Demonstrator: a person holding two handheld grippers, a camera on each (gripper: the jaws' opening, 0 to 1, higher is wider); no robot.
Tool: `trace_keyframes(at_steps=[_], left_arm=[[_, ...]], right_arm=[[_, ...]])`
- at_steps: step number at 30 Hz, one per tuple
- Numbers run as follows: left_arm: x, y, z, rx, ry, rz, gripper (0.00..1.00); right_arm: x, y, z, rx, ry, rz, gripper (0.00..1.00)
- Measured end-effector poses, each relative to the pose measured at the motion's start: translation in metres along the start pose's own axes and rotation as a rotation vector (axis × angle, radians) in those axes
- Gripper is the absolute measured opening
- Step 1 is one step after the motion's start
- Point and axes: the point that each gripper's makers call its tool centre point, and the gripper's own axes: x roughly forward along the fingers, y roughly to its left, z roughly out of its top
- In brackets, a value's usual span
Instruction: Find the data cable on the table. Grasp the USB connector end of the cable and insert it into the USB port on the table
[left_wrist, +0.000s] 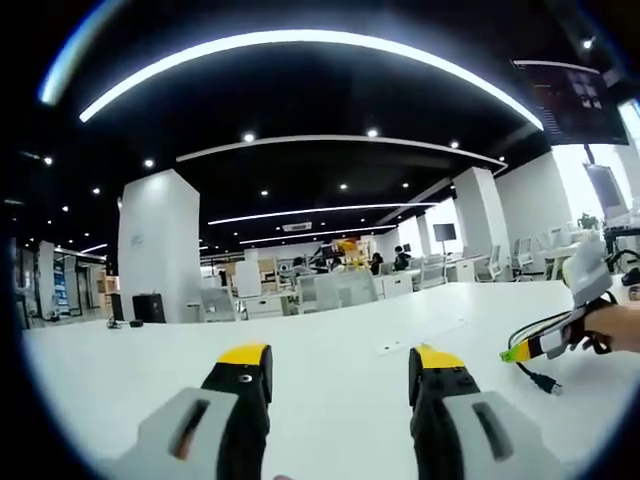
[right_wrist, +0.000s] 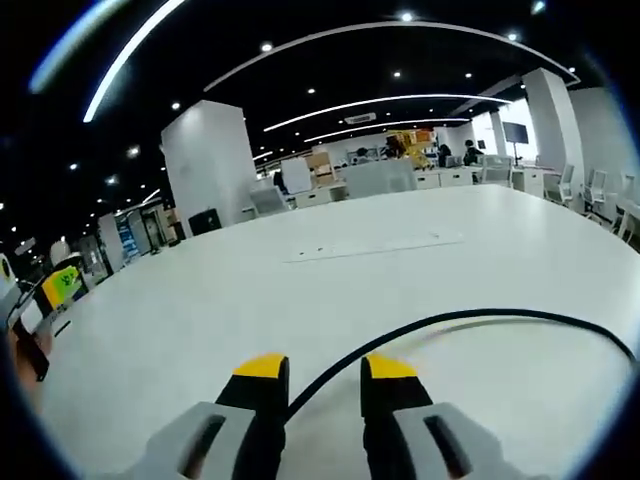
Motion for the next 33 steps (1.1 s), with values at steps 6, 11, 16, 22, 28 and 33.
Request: trace_keyframes(at_steps=[6,11,16,22,28,33], left_arm=[[-0.001,0.001,0.001,0.008,-0.003,0.007,0.55],[0.0,0.0,0.0,0.011,0.004,0.004,0.55],[0.001,-0.002,-0.002,0.016,0.012,-0.001,0.55],[0.002,-0.002,-0.005,0.021,0.022,-0.005,0.55],[0.003,-0.005,-0.009,0.023,0.035,-0.016,0.55],[0.004,-0.009,-0.012,0.027,0.045,-0.028,0.55]], right_arm=[[0.004,-0.002,-0.003,0.039,0.01,0.004,0.26],[0.009,-0.004,-0.005,0.103,0.014,0.023,0.24],[0.009,-0.006,-0.005,0.14,0.013,0.03,0.22],[0.009,-0.007,-0.002,0.185,-0.007,0.034,0.18],[0.006,-0.011,0.004,0.221,-0.04,0.035,0.13],[0.003,-0.012,0.01,0.232,-0.061,0.042,0.1]])
